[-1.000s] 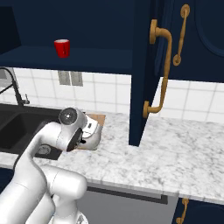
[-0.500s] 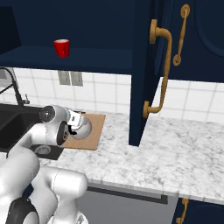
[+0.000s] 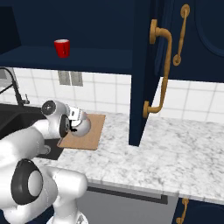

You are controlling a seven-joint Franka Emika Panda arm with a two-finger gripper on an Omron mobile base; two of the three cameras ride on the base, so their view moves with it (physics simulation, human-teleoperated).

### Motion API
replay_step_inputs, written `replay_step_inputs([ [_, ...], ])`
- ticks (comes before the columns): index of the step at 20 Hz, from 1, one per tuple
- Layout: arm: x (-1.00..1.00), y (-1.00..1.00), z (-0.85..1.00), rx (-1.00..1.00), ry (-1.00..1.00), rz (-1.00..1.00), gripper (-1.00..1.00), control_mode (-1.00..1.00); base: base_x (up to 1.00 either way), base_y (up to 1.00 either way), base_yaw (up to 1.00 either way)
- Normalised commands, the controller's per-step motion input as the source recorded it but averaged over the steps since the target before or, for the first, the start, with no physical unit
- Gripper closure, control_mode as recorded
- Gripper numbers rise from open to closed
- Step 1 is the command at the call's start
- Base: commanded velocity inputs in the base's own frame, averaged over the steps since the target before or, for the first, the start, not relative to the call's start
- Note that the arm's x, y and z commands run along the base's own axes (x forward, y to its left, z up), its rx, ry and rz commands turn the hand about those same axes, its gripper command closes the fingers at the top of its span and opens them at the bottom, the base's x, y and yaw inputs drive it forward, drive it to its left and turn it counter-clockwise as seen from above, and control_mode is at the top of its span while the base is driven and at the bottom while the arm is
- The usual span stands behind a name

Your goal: Pick the kettle from the counter and place it on the tray. Then pick the mug from the cabinet and place it on the tray. Then close the cabinet doors.

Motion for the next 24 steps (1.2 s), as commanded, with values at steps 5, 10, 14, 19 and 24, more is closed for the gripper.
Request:
replay_step_inputs([
  [5, 0.28, 0.00, 0.00, 0.00, 0.12, 0.18, 1.00, -1.00, 0.00, 0.00, 0.00],
  [10, 0.26, 0.00, -0.04, 0.00, 0.00, 0.20, 1.00, -1.00, 0.00, 0.00, 0.00],
  [14, 0.22, 0.00, -0.05, 0.00, 0.00, 0.17, 1.00, -1.00, 0.00, 0.00, 0.00],
  [19, 0.09, 0.00, -0.16, -0.01, 0.01, 0.12, 1.00, -1.00, 0.00, 0.00, 0.00],
  [24, 0.16, 0.00, -0.07, -0.05, 0.00, 0.04, -1.00, -1.00, 0.00, 0.00, 0.00],
])
